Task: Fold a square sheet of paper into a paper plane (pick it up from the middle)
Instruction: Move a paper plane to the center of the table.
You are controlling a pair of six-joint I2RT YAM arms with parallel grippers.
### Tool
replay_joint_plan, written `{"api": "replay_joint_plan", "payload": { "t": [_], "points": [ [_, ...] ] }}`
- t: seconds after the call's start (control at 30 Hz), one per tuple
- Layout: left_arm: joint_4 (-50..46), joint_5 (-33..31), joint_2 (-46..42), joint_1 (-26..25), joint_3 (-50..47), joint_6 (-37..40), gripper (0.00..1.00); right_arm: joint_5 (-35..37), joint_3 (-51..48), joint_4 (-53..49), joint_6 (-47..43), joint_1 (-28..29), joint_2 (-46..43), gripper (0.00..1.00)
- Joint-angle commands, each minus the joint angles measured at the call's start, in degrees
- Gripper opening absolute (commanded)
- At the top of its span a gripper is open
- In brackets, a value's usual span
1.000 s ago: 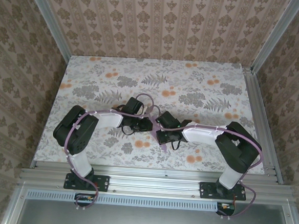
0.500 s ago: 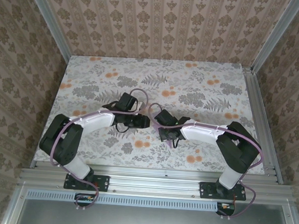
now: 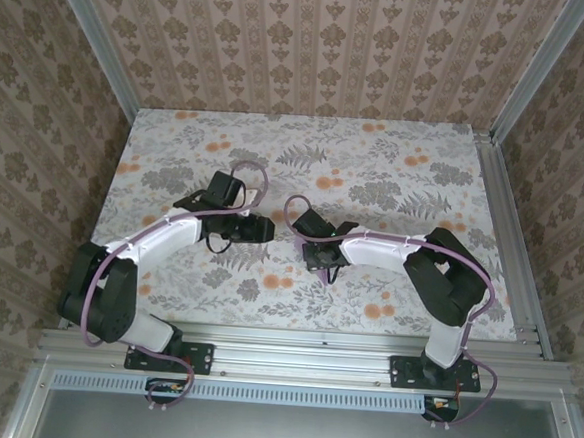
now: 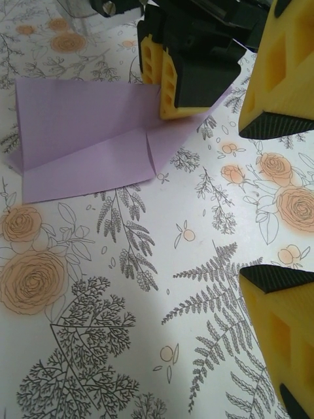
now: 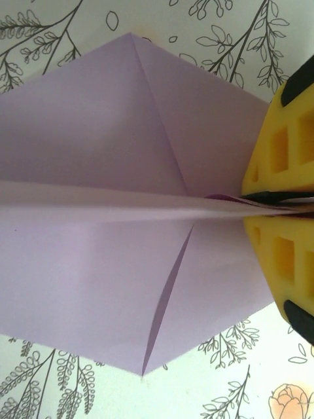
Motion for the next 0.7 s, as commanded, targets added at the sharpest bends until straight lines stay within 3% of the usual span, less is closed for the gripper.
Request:
{"api": "replay_joint_plan", "payload": {
  "t": [0.0,0.2,0.37,0.53,0.67],
  "points": [
    [-2.07,1.08,-1.16,0.4,-0.97,2.08,0.56,0.58,1.04,-2.06,0.67,0.32,1.13,0.18],
    [-2.26,1.77,-0.5,0.35,-0.29,2.43,0.57,0.93,1.78,-3.48,-0.09,0.31,-1.12,0.22],
    [-4.12,0.29,-0.76,0.35,1.64,4.32,0.6,1.31,3.34,-7.12,-2.24,0.14,-5.73,0.32],
    [-7.77,-6.34,-3.49,0.36,4.29,7.94,0.7,-0.68,4.22,-11.49,-8.79,-0.95,-12.63,0.4],
    [-7.96,-13.43,-6.25,0.35,5.72,10.8,0.77,-8.84,2.47,-9.99,-16.25,-4.53,-19.09,0.47]
  ]
}}
